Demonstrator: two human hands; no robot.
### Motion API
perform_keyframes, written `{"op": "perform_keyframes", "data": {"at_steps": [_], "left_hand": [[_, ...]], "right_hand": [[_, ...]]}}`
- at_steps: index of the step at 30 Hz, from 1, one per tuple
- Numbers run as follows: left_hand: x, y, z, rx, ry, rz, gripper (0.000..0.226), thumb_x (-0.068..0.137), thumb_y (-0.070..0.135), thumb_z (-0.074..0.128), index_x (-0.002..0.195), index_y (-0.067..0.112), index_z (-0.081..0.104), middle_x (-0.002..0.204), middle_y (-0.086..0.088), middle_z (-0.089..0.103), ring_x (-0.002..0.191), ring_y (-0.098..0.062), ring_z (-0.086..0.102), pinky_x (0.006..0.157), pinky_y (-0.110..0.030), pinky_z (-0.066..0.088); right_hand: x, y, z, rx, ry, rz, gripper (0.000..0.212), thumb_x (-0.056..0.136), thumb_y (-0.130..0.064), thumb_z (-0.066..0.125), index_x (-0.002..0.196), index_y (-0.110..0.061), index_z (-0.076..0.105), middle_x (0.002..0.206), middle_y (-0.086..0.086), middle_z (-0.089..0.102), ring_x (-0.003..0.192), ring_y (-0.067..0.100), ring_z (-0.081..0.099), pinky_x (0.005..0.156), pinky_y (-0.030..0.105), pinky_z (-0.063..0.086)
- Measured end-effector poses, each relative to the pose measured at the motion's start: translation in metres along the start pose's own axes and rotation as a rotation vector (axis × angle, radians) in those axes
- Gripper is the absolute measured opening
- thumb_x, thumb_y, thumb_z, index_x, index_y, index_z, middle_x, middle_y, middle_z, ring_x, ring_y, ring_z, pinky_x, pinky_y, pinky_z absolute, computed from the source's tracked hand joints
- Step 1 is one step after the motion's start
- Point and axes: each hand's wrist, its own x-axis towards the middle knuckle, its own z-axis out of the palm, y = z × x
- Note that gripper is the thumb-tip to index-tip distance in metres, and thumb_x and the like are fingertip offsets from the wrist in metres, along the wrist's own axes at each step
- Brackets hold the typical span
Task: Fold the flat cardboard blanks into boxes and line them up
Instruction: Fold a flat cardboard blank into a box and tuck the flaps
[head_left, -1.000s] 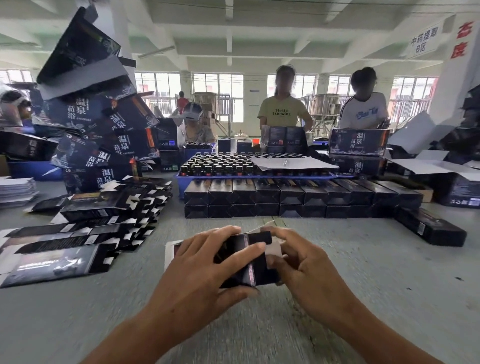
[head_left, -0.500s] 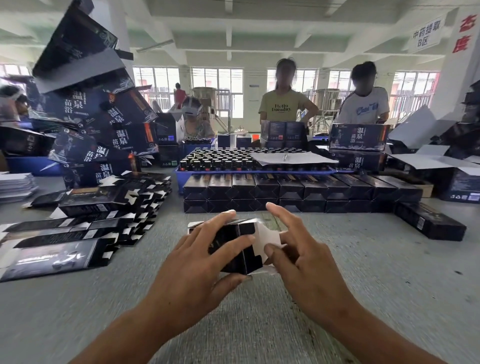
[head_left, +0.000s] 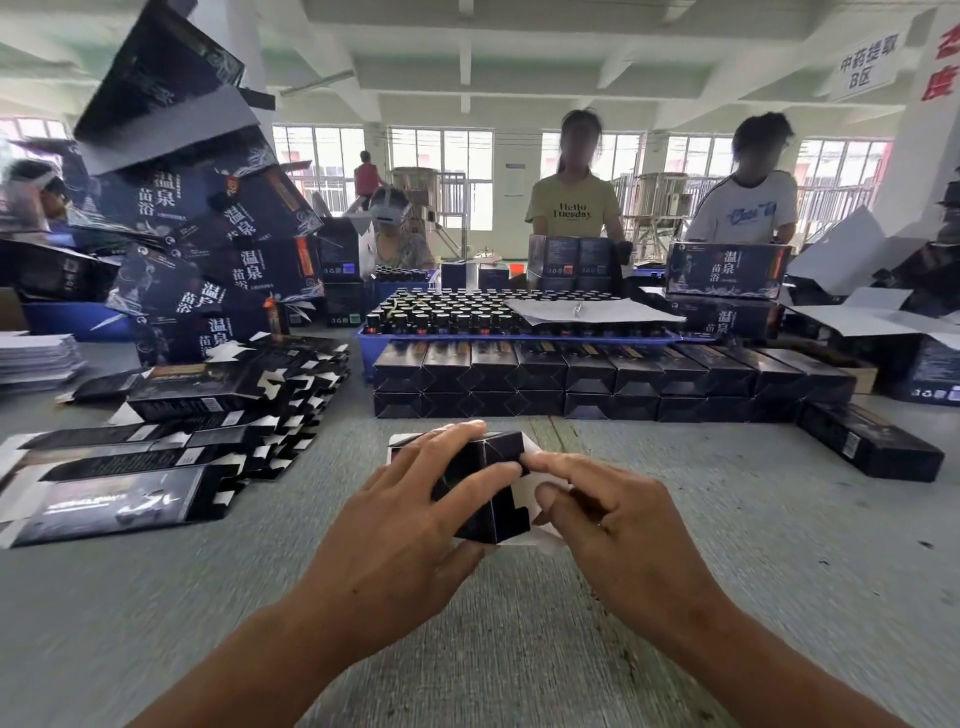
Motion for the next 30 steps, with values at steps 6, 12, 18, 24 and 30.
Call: {"op": "perform_keyframes", "data": {"at_steps": [6,12,18,24,30], "left_hand": [[-0.002,-0.006,-0.002,-0.04,0.009,-0.043,0.058,0.084,0.043,0.06,0.139,0.032,0.046,0.149,-0.005,0.046,0.129,-0.031,0.053,0.083,-0.046,0.059],[-0.002,-0.003,-0.003,-0.049,0.022,-0.031,0.057,0.084,0.042,0.062,0.138,0.033,0.048,0.148,-0.003,0.047,0.126,-0.028,0.054,0.082,-0.044,0.059],[-0.001,0.002,-0.003,-0.049,0.033,-0.016,0.058,0.083,0.042,0.063,0.138,0.033,0.047,0.146,-0.005,0.049,0.125,-0.028,0.056,0.08,-0.044,0.06],[-0.001,0.004,-0.003,-0.045,0.028,-0.016,0.06,0.079,0.04,0.066,0.137,0.034,0.048,0.146,-0.004,0.049,0.126,-0.028,0.054,0.079,-0.045,0.06],[-0.001,0.005,-0.003,-0.043,0.038,-0.01,0.06,0.078,0.039,0.066,0.135,0.032,0.049,0.146,-0.005,0.05,0.127,-0.029,0.054,0.079,-0.046,0.06]], "right_hand": [[-0.002,-0.005,-0.003,-0.009,-0.278,0.045,0.08,0.076,-0.053,0.071,0.148,-0.042,0.039,0.134,-0.035,0.048,0.115,-0.011,0.054,0.095,0.012,0.048],[-0.001,-0.002,-0.001,-0.018,-0.139,0.033,0.052,0.091,-0.03,0.07,0.14,-0.037,0.054,0.122,-0.033,0.054,0.112,-0.017,0.052,0.09,0.0,0.041],[-0.003,0.001,0.001,0.031,-0.027,0.014,0.038,0.086,-0.028,0.077,0.122,-0.036,0.067,0.103,-0.027,0.068,0.098,-0.008,0.064,0.081,0.006,0.047],[-0.003,-0.002,0.002,0.114,-0.013,0.081,0.055,0.082,-0.032,0.081,0.121,-0.053,0.048,0.098,-0.019,0.072,0.085,-0.003,0.069,0.072,0.01,0.052],[-0.002,0.0,0.003,0.146,-0.008,0.099,0.04,0.081,-0.029,0.081,0.102,-0.044,0.051,0.096,-0.017,0.073,0.083,0.002,0.07,0.069,0.015,0.054]]}}
